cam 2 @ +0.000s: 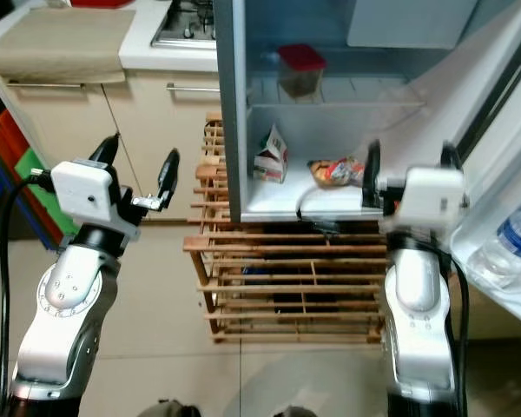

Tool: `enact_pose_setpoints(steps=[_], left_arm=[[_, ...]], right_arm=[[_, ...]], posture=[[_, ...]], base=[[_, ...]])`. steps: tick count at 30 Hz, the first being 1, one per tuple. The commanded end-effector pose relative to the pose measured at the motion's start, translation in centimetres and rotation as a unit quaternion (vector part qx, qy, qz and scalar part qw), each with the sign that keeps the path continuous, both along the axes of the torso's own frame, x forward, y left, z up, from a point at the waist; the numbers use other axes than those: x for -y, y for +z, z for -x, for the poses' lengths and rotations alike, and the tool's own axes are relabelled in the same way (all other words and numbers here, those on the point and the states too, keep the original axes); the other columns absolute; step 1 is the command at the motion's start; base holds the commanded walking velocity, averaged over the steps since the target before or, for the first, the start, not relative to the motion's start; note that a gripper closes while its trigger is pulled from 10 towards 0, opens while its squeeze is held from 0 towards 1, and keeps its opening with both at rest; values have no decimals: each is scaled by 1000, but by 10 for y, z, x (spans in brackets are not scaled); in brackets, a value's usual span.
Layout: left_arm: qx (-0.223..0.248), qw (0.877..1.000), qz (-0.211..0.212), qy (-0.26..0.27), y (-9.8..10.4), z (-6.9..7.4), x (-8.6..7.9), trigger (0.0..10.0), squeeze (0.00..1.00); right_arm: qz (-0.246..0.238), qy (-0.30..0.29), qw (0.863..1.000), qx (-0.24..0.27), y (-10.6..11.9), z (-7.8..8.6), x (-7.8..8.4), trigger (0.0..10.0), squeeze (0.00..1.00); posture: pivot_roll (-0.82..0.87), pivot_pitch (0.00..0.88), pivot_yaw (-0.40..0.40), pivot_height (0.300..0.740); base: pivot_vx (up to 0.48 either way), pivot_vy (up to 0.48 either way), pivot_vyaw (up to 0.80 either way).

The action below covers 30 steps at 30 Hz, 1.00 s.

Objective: Restocking fridge

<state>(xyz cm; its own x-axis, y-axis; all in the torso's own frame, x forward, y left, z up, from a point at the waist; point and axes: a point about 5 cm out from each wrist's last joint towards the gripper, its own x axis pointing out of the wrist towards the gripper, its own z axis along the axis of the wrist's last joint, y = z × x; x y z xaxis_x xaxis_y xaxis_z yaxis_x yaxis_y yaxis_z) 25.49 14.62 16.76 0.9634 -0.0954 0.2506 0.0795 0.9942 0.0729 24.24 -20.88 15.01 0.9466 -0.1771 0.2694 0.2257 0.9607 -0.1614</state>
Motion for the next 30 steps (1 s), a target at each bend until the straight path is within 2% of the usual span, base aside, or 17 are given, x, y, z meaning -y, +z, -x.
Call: enact_pose_setpoints(steps=[1, 3, 5, 7, 9, 14, 15, 20, 30], left_arm=[[2, 1000, -14, 10, 1, 3, -5, 10000, 0], [-3, 1000, -12, 2, -2, 3, -6, 10000, 0], [-8, 1000, 9, -12, -3, 1, -5, 10000, 0], [8, 999, 23, -49, 3, -4, 5, 10000, 0], [22, 998, 25, -59, 9, -8, 13, 10000, 0], [23, 997, 32, -65, 10, -10, 17, 10000, 0], [26, 998, 20, -59, 11, -11, 17, 10000, 0], [25, 999, -3, -44, 11, -18, 18, 10000, 0], [14, 999, -1, -49, 10, -27, 22, 10000, 0]], right_arm=[[-11, 11, 1000, -6, -4, 0, -1, 10000, 0], [-16, 26, 999, -21, -10, -3, -3, 10000, 0], [-34, 34, 998, -41, -16, -8, -3, 10000, 0], [-32, 35, 998, -44, -19, -15, -2, 10000, 0], [-25, 51, 997, -51, -19, -21, -7, 10000, 0], [-21, 72, 996, -49, -17, -24, -14, 10000, 0], [-22, 73, 996, -50, -18, -24, -15, 10000, 0], [-29, 78, 995, -58, -22, -27, -14, 10000, 0], [-53, 75, 994, -62, -24, -34, -15, 10000, 0]], posture=[[-94, 0, 34, 740], [-99, 0, 31, 740], [-99, 0, 31, 740], [-102, 0, 30, 740], [-110, 0, 28, 740], [-116, 0, 30, 740], [-114, 0, 30, 740], [-108, 0, 29, 740], [-106, 0, 40, 740]], base=[[0, 0, 0], [0, 0, 0], [0, 0, 0], [0, -469, 0], [0, -446, 0], [0, -436, 0], [345, -330, 0], [0, 0, 0], [-28, 0, 0]])
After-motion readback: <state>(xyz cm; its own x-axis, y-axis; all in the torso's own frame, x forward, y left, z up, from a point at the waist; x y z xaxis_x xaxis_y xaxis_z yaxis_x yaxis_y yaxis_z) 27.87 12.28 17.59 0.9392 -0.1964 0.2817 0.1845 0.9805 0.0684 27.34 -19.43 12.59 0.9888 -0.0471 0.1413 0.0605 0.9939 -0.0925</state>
